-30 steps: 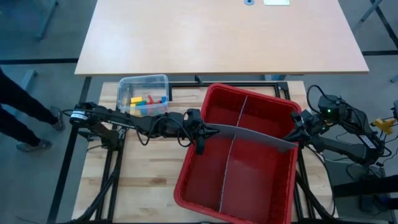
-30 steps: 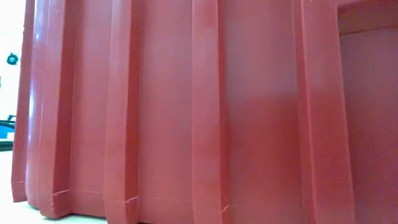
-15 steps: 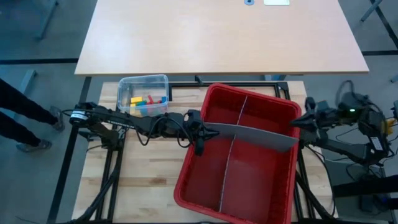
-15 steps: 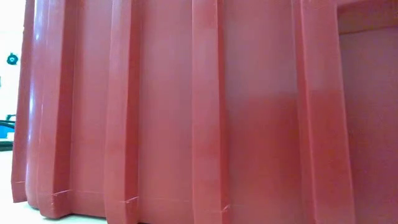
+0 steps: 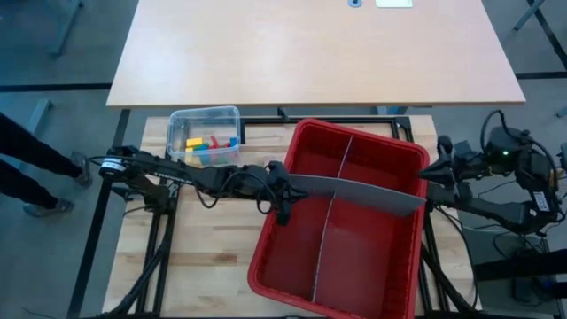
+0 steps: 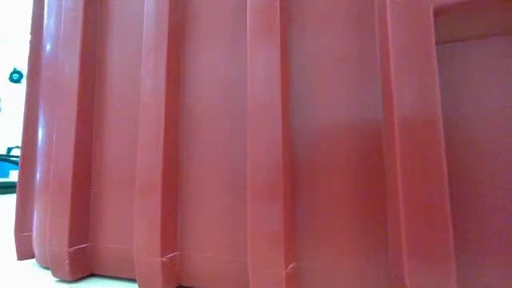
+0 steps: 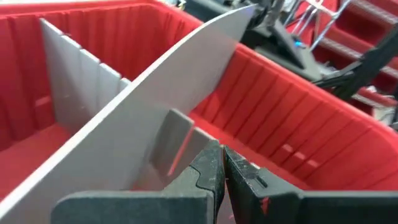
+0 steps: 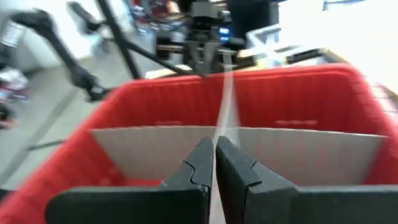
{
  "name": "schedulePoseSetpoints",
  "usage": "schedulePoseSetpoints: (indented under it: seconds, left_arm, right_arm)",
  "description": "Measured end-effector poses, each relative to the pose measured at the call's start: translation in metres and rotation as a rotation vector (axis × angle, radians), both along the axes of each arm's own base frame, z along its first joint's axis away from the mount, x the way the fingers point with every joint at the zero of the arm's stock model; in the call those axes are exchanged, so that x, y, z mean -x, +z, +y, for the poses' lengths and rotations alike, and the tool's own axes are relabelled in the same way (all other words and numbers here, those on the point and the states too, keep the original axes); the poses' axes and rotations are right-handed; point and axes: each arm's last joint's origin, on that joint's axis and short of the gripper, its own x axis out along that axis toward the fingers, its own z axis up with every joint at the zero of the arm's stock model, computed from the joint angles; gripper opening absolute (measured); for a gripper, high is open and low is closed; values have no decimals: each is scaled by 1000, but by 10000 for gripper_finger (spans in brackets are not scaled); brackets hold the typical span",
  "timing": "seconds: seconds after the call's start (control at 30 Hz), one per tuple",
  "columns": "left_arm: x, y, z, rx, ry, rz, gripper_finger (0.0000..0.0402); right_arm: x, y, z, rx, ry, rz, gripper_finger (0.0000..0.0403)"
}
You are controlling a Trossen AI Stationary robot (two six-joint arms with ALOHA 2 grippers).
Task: Sort blocks
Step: Insert the bin divider into the red bin
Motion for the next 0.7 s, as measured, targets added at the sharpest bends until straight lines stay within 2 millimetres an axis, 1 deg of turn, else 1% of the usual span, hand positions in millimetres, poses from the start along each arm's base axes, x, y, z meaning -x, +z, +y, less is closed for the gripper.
schedulePoseSetpoints:
  seconds: [0.13,0.33,0.43,0.57,0.7]
  left_arm:
    - [-2,-9,0,-5,12,48,0]
    - [-11,-25,1,-4,29,91,0]
    - [-14,-30,2,-2,41,101,0]
    - [-15,-31,4,-2,64,105,0]
    - [-16,-35,12,-1,101,121,0]
  right_arm:
    - [-3,-6,-4,45,-49,75,0]
    - [-7,-11,-6,43,-48,92,0]
    - [-9,-13,-6,34,-50,96,0]
    - [-10,-14,-7,33,-50,99,0]
    - [-12,-14,-9,46,-65,107,0]
